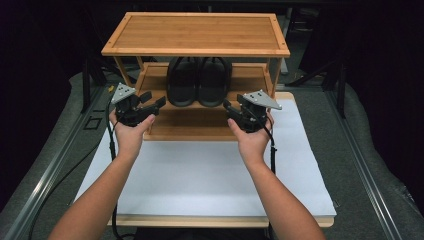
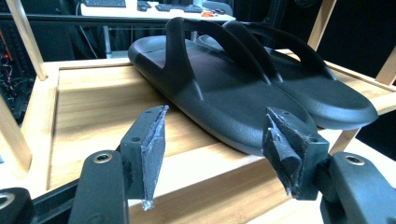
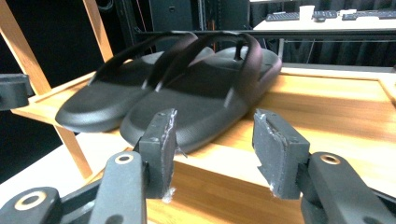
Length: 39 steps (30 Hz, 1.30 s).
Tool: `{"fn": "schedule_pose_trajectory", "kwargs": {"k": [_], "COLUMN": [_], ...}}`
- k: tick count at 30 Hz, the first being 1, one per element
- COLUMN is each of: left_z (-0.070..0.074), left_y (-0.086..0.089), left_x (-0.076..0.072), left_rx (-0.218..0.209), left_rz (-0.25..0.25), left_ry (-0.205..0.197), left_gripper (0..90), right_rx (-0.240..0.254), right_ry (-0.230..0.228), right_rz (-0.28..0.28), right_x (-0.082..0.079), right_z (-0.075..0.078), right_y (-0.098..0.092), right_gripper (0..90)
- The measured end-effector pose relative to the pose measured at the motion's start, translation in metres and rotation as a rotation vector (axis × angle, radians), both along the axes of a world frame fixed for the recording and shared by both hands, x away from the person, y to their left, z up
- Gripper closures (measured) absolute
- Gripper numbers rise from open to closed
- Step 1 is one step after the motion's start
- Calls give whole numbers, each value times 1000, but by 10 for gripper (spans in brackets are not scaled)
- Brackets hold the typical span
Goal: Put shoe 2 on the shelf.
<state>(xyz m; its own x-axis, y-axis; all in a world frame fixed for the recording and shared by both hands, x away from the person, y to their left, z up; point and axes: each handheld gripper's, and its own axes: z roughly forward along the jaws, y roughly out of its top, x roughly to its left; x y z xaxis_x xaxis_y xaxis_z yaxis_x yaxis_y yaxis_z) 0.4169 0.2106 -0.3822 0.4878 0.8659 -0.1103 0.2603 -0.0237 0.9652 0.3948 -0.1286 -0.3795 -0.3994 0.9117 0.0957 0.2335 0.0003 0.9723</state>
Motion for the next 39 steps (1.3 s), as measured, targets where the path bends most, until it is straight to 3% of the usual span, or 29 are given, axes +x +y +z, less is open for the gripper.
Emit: {"fn": "schedule_pose_trajectory", "kwargs": {"k": [8, 12, 18, 21, 24, 26, 27, 28, 31, 39], "left_z": [0, 2, 3, 2, -1, -4, -7, -9, -17, -44], "left_y": [15, 25, 39, 44, 50, 54, 55, 57, 63, 73], "left_x": [-14, -21, -38, -47, -54, -57, -59, -60, -64, -77], "left_rx": [27, 27, 39, 40, 37, 45, 43, 41, 41, 47], "left_rz": [-13, -7, -16, -23, -26, -17, -12, -11, 1, 18], "left_ry": [5, 7, 12, 15, 22, 28, 32, 35, 42, 60], "left_gripper": [395, 395, 393, 393, 393, 392, 392, 393, 393, 393], "right_rx": [-72, -66, -88, -77, -99, -132, -101, -116, -133, -114], "right_ry": [-13, -20, 6, -9, -12, -11, -17, -4, 21, 77], "right_rz": [-15, -11, -9, -10, -2, -38, 40, 1, -7, -52], "right_x": [-17, -26, -42, -50, -61, -68, -70, -73, -83, -99], "right_z": [0, 1, -3, -6, -8, -9, -12, -14, -21, -45], "right_y": [-20, -31, -45, -49, -54, -56, -59, -60, -67, -86], "right_gripper": [497, 495, 487, 486, 484, 478, 477, 476, 476, 469]}}
